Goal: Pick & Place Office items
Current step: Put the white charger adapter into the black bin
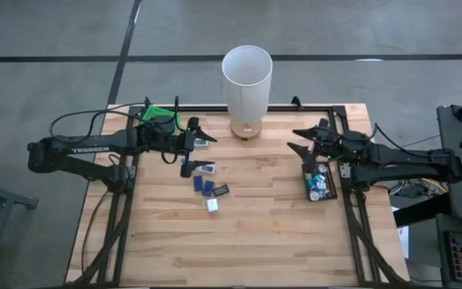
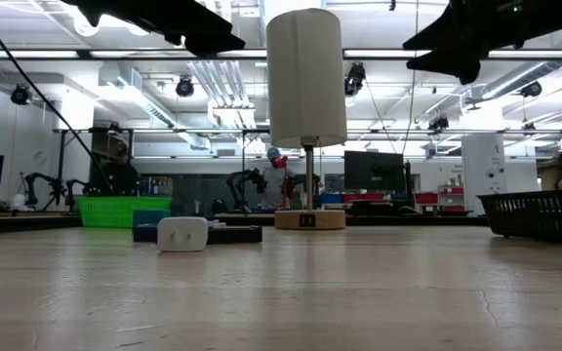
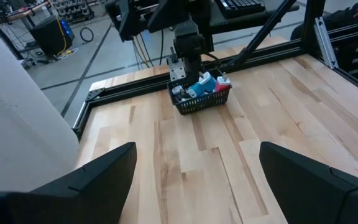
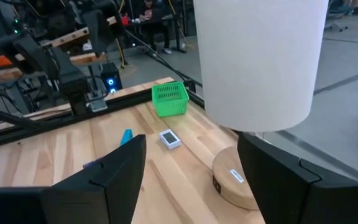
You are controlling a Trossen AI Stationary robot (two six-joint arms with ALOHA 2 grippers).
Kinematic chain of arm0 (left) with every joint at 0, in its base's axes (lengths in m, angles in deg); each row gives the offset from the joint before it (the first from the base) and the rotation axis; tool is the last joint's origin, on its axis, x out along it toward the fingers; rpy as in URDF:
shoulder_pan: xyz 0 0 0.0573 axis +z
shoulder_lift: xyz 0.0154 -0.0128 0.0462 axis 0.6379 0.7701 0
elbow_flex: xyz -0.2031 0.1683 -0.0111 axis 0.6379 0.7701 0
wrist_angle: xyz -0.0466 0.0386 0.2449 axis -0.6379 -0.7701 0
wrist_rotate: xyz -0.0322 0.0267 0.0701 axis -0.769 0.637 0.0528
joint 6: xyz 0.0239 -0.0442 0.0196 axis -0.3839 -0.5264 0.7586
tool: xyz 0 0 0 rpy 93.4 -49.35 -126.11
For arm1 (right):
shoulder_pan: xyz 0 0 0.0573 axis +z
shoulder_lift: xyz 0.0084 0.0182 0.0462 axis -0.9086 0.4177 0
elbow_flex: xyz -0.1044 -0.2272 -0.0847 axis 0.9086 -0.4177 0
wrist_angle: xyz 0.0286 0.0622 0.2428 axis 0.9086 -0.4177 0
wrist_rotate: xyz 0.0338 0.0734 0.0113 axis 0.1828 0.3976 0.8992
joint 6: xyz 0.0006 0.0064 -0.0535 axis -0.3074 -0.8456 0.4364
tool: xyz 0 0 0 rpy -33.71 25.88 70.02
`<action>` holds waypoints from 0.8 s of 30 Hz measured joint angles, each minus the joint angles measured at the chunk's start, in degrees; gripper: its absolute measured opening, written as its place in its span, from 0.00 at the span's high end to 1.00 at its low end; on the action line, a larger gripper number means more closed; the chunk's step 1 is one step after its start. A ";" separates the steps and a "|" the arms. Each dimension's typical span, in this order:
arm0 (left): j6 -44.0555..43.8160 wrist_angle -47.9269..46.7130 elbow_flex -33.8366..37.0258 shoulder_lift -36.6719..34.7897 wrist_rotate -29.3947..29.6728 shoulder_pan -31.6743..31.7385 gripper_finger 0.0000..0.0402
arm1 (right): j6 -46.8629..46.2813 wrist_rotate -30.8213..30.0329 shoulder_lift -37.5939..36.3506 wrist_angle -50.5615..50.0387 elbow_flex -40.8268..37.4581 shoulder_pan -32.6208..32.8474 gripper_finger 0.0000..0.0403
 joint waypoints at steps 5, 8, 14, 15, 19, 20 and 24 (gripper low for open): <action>0.00 0.00 0.00 0.00 -0.01 0.00 0.14 | -0.02 0.00 1.07 -0.03 0.00 0.02 0.36; 0.01 0.00 0.00 0.00 -0.01 0.00 0.14 | -0.01 -0.01 1.86 -0.09 0.00 0.00 0.35; 0.02 0.00 0.00 0.00 -0.02 0.00 0.14 | -0.02 -0.02 3.45 -0.10 0.00 0.01 0.35; 0.01 0.00 0.00 0.00 -0.01 0.00 0.14 | -0.01 -0.02 3.71 -0.09 0.00 0.00 0.36; 0.01 0.00 0.00 0.00 -0.01 0.01 0.14 | -0.02 -0.04 4.79 -0.12 0.00 0.00 0.37; 0.00 0.00 0.00 0.00 -0.01 0.01 0.14 | -0.02 -0.04 5.09 -0.10 0.00 0.00 0.37; 0.01 0.00 0.00 0.00 0.00 0.02 0.14 | 0.00 -0.05 6.41 -0.08 0.00 0.00 0.38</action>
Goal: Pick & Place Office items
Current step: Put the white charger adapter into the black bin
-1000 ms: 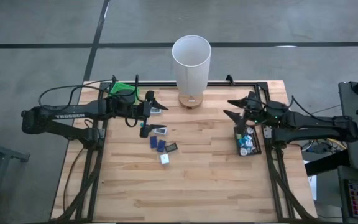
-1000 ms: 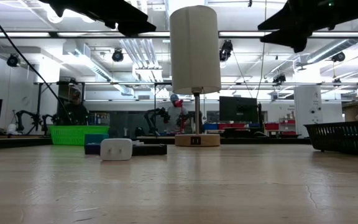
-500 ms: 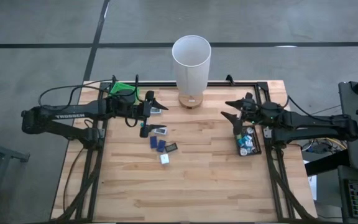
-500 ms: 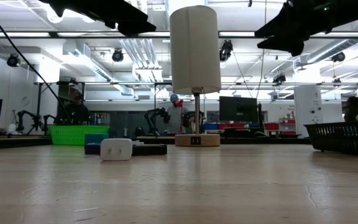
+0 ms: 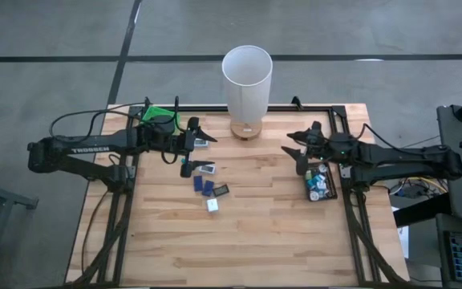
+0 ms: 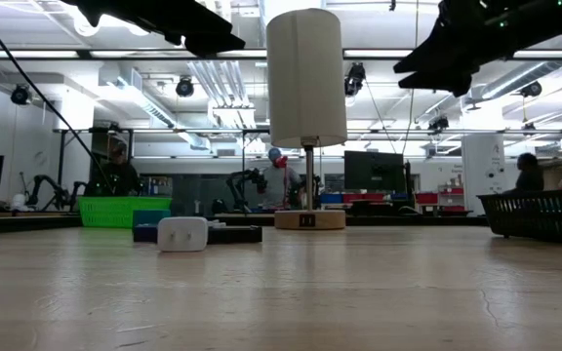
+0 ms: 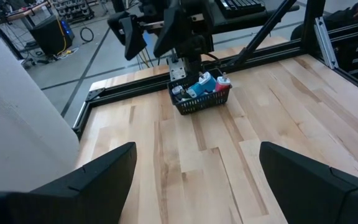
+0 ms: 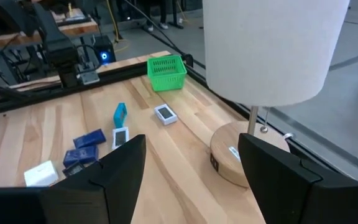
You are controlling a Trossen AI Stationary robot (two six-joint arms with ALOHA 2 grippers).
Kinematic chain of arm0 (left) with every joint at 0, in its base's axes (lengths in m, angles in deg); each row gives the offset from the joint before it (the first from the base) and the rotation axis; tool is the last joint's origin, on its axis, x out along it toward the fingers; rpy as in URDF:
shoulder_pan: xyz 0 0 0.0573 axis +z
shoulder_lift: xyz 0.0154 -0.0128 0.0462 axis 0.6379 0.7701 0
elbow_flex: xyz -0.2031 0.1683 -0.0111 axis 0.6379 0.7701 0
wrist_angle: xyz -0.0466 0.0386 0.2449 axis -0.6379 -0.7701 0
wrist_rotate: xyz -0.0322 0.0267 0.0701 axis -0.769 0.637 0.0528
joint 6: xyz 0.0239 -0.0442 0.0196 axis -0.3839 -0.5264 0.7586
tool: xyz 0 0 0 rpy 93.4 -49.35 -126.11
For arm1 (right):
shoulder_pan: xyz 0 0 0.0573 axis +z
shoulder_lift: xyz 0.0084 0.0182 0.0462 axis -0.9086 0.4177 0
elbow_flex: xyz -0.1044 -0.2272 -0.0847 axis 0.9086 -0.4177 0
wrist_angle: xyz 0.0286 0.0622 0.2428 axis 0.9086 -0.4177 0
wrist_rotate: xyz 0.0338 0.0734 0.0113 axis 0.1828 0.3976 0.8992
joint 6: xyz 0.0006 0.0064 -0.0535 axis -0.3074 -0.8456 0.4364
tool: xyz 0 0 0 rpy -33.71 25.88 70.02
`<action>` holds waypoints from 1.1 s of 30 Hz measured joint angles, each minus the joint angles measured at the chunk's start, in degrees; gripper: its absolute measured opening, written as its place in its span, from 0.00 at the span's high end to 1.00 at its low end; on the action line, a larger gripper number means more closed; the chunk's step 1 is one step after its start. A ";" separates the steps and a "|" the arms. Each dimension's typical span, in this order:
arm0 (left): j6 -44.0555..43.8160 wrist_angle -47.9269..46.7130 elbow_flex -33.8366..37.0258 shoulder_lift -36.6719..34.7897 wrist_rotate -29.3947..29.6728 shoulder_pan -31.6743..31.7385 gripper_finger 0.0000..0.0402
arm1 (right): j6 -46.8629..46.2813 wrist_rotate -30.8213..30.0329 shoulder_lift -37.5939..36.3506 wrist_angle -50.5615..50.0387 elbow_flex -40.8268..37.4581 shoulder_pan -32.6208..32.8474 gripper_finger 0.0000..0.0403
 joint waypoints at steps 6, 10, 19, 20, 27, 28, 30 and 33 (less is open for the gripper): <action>0.00 0.46 -0.02 -0.01 -0.01 0.00 0.14 | 0.00 -0.04 2.13 -0.01 0.00 0.00 0.36; 0.01 0.21 -0.02 -0.02 0.00 0.00 0.14 | 0.00 -0.06 3.72 0.00 0.00 0.01 0.35; 0.00 0.17 -0.02 -0.02 0.00 0.00 0.14 | -2.59 -0.02 6.75 -0.01 0.00 0.01 0.35; -0.01 0.17 -0.02 -0.02 0.00 0.00 0.14 | -2.99 -0.02 6.96 -0.02 0.00 0.00 0.36; -0.01 0.04 -0.02 -0.02 0.00 0.00 0.14 | -3.04 0.00 7.34 -0.05 0.00 0.00 0.37; -0.01 0.04 -0.02 -0.02 0.00 0.00 0.14 | -3.04 0.00 7.28 -0.02 0.00 0.00 0.38; 0.00 0.03 -0.02 -0.02 0.00 0.00 0.14 | -3.01 0.00 7.23 -0.03 0.00 0.00 0.37; 0.01 0.02 -0.02 -0.02 0.00 0.00 0.14 | -2.84 0.00 7.29 -0.03 0.00 0.00 0.37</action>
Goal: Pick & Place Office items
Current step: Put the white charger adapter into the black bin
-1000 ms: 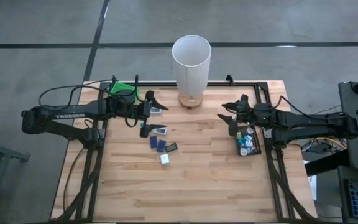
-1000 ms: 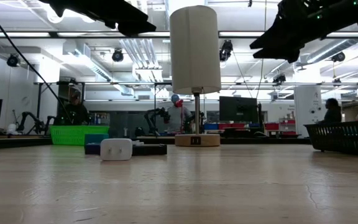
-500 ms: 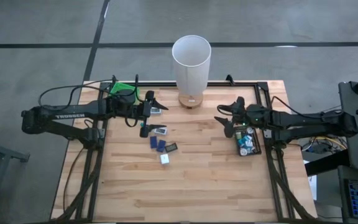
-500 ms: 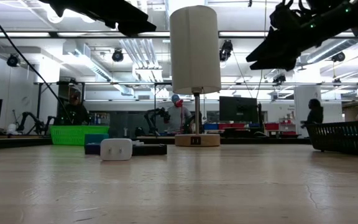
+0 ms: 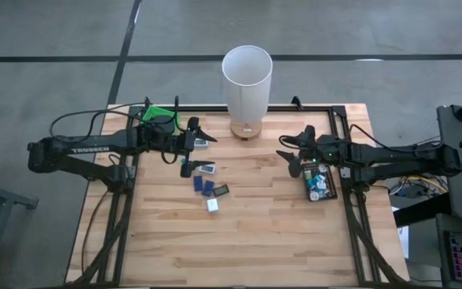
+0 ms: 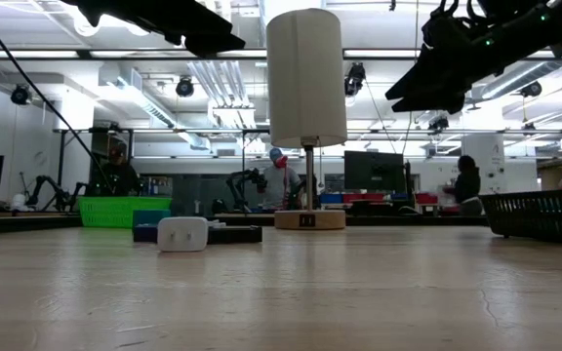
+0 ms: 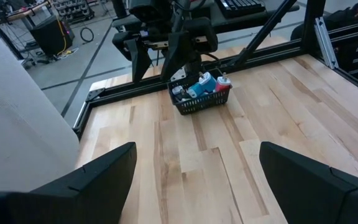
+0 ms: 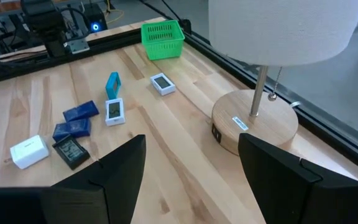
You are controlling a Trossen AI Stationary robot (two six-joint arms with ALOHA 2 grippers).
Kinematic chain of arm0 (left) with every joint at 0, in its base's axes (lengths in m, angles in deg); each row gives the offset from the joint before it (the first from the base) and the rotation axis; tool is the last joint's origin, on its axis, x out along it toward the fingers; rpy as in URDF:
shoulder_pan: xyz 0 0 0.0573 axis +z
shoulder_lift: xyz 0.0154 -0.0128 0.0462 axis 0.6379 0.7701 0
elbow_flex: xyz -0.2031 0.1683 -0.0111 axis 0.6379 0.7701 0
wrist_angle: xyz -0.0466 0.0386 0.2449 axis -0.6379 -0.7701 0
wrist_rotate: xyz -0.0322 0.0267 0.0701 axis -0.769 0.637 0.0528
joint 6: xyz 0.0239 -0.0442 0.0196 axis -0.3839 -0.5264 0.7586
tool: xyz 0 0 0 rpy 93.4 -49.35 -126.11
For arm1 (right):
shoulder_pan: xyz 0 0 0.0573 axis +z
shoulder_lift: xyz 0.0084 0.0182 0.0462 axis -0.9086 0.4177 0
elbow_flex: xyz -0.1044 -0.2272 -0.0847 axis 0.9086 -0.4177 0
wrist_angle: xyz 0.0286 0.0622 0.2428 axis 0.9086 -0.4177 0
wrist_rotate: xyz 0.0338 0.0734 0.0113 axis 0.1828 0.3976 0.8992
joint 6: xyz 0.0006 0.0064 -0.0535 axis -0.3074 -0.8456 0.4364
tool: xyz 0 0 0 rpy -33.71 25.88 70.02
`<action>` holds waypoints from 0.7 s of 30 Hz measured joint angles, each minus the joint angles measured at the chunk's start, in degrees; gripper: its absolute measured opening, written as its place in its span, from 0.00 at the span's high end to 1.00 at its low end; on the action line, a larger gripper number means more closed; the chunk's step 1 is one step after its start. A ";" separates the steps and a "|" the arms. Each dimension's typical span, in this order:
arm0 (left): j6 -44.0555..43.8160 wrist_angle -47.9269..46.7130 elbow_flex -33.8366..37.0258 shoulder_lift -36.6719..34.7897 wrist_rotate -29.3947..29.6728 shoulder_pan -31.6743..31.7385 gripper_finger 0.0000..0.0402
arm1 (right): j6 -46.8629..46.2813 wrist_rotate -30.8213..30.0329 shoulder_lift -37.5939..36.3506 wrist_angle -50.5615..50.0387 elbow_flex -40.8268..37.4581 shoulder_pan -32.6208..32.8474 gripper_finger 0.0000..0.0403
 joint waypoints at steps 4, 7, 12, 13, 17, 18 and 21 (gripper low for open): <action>-0.01 0.01 0.00 0.00 0.00 0.00 0.14 | 0.00 0.02 0.01 -0.04 0.00 0.00 0.36; -0.02 0.02 0.00 0.00 0.00 0.00 0.14 | 0.00 0.02 0.01 -0.04 0.00 0.02 0.35; -0.01 0.01 0.00 0.00 0.00 0.00 0.14 | 0.01 0.02 0.01 -0.03 0.00 0.01 0.34; 0.00 0.00 0.00 0.00 0.00 0.00 0.14 | 0.01 0.02 0.01 -0.02 0.00 0.00 0.34; -0.02 0.00 0.00 0.00 0.00 0.00 0.14 | 0.00 0.02 0.01 -0.02 0.00 0.02 0.35; -0.02 0.00 0.00 0.00 0.00 0.00 0.14 | 0.00 0.02 0.01 -0.02 0.00 0.00 0.35; -2.47 0.00 0.00 0.00 -0.02 -0.02 0.14 | 0.00 0.02 0.01 -0.02 0.00 0.00 0.36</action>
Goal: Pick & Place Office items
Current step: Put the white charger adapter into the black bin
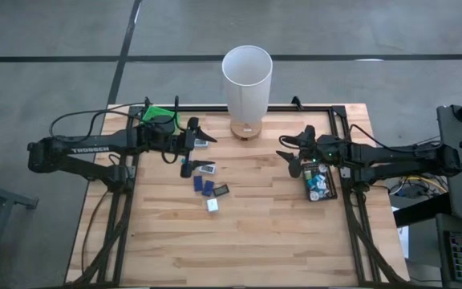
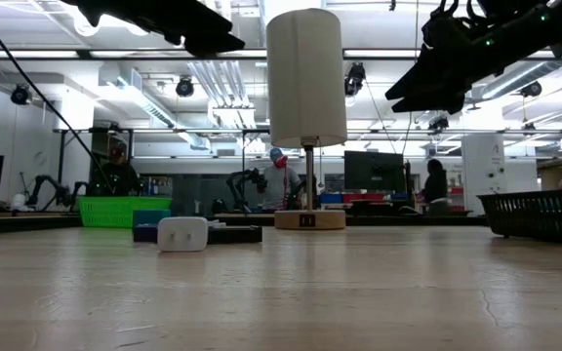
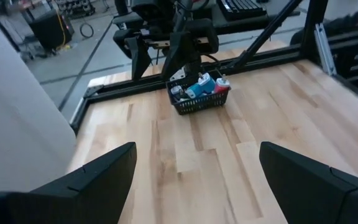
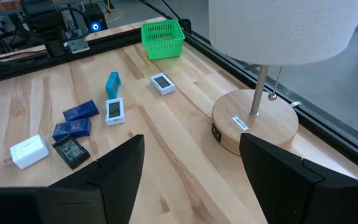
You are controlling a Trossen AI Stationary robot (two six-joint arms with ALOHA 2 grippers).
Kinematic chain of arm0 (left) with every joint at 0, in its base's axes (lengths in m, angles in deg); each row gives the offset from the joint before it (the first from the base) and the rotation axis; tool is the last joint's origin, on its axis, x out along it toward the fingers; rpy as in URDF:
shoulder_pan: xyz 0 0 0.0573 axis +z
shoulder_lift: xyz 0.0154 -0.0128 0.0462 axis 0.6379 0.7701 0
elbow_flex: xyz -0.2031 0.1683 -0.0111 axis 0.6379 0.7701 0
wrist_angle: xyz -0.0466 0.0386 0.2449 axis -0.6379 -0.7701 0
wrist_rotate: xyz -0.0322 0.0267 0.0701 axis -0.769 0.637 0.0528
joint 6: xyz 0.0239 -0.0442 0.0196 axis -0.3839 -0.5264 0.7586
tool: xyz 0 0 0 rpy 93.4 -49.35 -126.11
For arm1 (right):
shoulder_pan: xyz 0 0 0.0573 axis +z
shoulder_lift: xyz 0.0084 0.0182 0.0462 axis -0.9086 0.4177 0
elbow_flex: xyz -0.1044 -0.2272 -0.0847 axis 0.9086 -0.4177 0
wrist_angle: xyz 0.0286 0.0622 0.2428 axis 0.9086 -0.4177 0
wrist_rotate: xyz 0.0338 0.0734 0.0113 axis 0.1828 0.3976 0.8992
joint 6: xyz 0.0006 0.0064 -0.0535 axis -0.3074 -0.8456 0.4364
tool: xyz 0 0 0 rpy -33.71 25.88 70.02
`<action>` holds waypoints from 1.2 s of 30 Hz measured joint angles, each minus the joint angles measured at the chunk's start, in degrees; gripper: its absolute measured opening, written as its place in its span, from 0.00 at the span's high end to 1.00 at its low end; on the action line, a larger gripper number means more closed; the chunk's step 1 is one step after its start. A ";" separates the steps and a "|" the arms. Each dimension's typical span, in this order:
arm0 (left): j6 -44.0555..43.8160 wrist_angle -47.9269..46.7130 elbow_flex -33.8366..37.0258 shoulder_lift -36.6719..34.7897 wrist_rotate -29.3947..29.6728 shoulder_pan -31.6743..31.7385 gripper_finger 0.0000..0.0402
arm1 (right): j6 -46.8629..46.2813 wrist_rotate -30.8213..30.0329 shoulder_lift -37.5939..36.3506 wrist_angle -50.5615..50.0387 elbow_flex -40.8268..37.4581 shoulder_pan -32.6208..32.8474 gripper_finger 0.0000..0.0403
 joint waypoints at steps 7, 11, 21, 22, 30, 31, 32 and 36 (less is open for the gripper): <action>-0.87 -4.85 0.00 -0.13 0.13 0.02 0.14 | 0.00 0.00 0.00 0.00 0.00 0.00 0.37; -0.61 -7.01 0.00 -0.02 0.15 0.02 0.14 | 0.00 0.00 0.00 0.01 0.00 0.01 0.36; -3.85 -7.30 0.00 0.01 -0.28 -0.26 0.14 | 0.00 0.00 0.00 0.02 0.00 0.00 0.34; -5.37 -6.90 0.00 0.04 -0.28 -0.43 0.14 | 0.00 0.00 0.00 0.04 0.00 0.01 0.34; -9.01 -8.61 0.00 0.08 -0.45 -0.72 0.14 | 0.00 0.00 0.02 0.04 0.00 0.02 0.36; -8.98 -8.60 0.00 0.07 -0.46 -0.73 0.14 | 0.00 0.00 0.01 0.05 0.00 0.01 0.36; -9.02 -8.57 0.00 0.07 -0.59 -0.80 0.14 | 0.00 0.00 0.00 0.04 0.00 0.00 0.36; -9.32 -8.57 0.00 0.07 -3.16 -2.23 0.14 | 0.00 0.00 0.01 0.04 0.00 0.01 0.36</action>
